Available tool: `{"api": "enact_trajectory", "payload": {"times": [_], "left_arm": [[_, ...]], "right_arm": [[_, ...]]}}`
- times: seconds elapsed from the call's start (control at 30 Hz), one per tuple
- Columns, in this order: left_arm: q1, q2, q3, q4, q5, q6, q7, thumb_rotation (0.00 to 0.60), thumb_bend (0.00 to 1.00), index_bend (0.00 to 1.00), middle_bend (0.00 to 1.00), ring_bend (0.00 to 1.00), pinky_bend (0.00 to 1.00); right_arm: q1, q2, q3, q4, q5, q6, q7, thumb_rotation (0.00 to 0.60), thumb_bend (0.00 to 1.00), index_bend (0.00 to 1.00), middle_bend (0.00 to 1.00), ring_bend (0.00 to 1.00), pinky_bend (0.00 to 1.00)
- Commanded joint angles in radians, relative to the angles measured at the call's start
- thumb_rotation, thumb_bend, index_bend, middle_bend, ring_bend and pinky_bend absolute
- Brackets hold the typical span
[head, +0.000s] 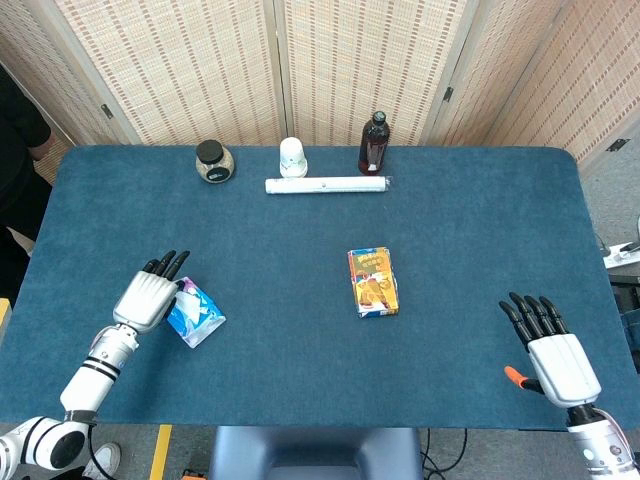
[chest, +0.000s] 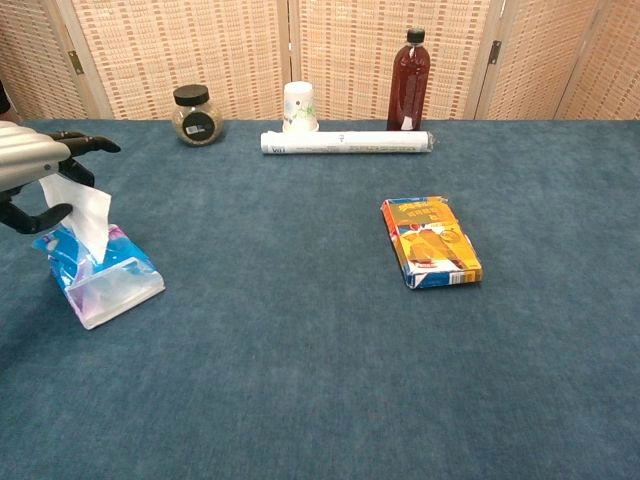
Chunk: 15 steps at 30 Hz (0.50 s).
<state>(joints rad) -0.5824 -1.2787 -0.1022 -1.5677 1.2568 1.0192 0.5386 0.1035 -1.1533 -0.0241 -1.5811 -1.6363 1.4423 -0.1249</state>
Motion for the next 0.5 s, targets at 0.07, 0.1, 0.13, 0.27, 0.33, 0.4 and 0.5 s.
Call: {"api": "enact_trajectory", "payload": {"times": [0.07, 0.1, 0.13, 0.27, 0.33, 0.4, 0.5], "left_arm": [[0.0, 0.025, -0.003, -0.04, 0.012, 0.025, 0.005, 0.6, 0.63, 0.62, 0.07, 0.05, 0.26], [0.0, 0.033, -0.006, -0.054, 0.015, 0.032, 0.006, 0.6, 0.63, 0.62, 0.08, 0.05, 0.26], [0.0, 0.042, -0.01, -0.071, 0.017, 0.039, 0.008, 0.6, 0.63, 0.62, 0.08, 0.05, 0.26], [-0.005, 0.092, -0.031, -0.16, 0.018, 0.067, 0.023, 0.6, 0.63, 0.63, 0.08, 0.05, 0.26], [-0.008, 0.12, -0.046, -0.208, 0.018, 0.084, 0.037, 0.6, 0.64, 0.63, 0.08, 0.05, 0.26], [-0.012, 0.147, -0.063, -0.254, 0.016, 0.101, 0.049, 0.6, 0.63, 0.63, 0.08, 0.05, 0.26], [-0.016, 0.179, -0.082, -0.305, 0.007, 0.118, 0.061, 0.6, 0.63, 0.63, 0.08, 0.05, 0.26]], "right_arm": [[0.0, 0.001, 0.0, 0.0, 0.0, 0.001, 0.002, 0.6, 0.06, 0.0, 0.0, 0.0, 0.01], [0.0, 0.001, 0.0, 0.0, 0.001, 0.001, 0.002, 0.6, 0.06, 0.0, 0.0, 0.0, 0.01], [0.0, 0.001, 0.0, 0.0, 0.001, 0.001, 0.002, 0.6, 0.06, 0.0, 0.0, 0.0, 0.01], [0.0, 0.002, -0.001, -0.001, -0.002, 0.002, 0.003, 0.6, 0.06, 0.0, 0.0, 0.0, 0.01], [-0.001, 0.002, -0.002, -0.001, -0.004, 0.004, 0.004, 0.6, 0.06, 0.0, 0.0, 0.0, 0.01], [-0.002, 0.003, -0.003, -0.001, -0.006, 0.006, 0.005, 0.6, 0.06, 0.0, 0.0, 0.0, 0.01], [-0.003, 0.004, -0.003, -0.002, -0.008, 0.009, 0.007, 0.6, 0.06, 0.0, 0.0, 0.0, 0.01]]}}
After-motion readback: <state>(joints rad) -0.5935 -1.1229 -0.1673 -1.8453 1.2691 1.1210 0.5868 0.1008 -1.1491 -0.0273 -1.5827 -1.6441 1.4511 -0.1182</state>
